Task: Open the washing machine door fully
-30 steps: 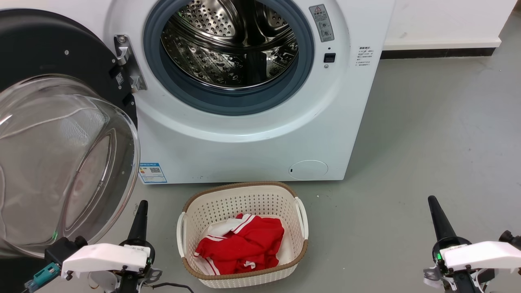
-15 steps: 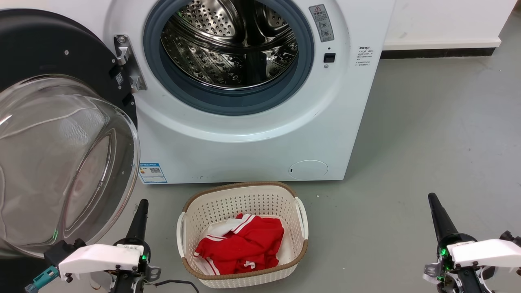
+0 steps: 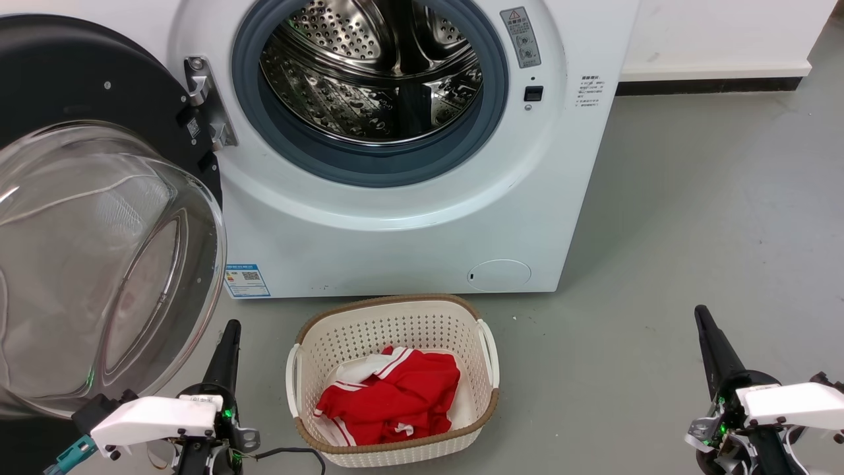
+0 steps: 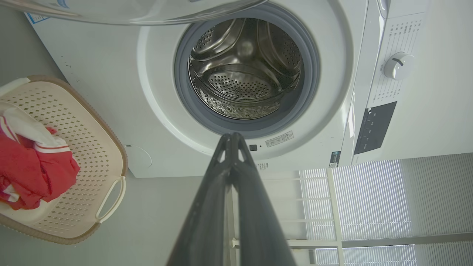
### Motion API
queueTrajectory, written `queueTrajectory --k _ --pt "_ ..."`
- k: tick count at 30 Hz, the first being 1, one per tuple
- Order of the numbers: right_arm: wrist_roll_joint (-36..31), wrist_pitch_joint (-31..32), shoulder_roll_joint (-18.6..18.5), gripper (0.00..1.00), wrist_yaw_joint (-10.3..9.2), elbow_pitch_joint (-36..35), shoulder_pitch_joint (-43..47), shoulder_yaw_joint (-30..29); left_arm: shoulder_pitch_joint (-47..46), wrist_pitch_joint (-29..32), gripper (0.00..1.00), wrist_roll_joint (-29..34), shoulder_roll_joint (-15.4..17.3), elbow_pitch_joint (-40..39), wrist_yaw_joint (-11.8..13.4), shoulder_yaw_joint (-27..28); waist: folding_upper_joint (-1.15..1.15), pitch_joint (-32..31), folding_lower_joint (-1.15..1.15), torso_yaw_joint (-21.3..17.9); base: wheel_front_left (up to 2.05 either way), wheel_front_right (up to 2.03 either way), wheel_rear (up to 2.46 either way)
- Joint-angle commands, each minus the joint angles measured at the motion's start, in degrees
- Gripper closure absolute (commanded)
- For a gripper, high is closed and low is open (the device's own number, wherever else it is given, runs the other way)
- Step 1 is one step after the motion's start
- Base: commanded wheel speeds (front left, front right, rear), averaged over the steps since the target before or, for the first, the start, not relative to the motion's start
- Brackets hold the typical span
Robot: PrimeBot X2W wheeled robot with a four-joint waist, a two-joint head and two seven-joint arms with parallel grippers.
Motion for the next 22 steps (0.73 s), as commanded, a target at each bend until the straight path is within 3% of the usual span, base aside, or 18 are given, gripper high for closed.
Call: queueTrajectory --k 1,22 --pt "1.1 0.4 -0.1 1.0 -0.01 0.1 -0.9 -0.2 -1.1 0.3 1.0 -1.0 0.0 -0.1 -0.3 0.2 0.0 0.0 0.0 0.0 0.0 0.0 0.0" --pt "10.1 2.3 -0.1 1.0 -0.02 0.8 -1.9 -0.8 -1.2 2.5 1.0 -9.1 -0.7 0.2 -1.1 1.5 0.0 0.0 0.0 0.0 0.0 0.0 0.0"
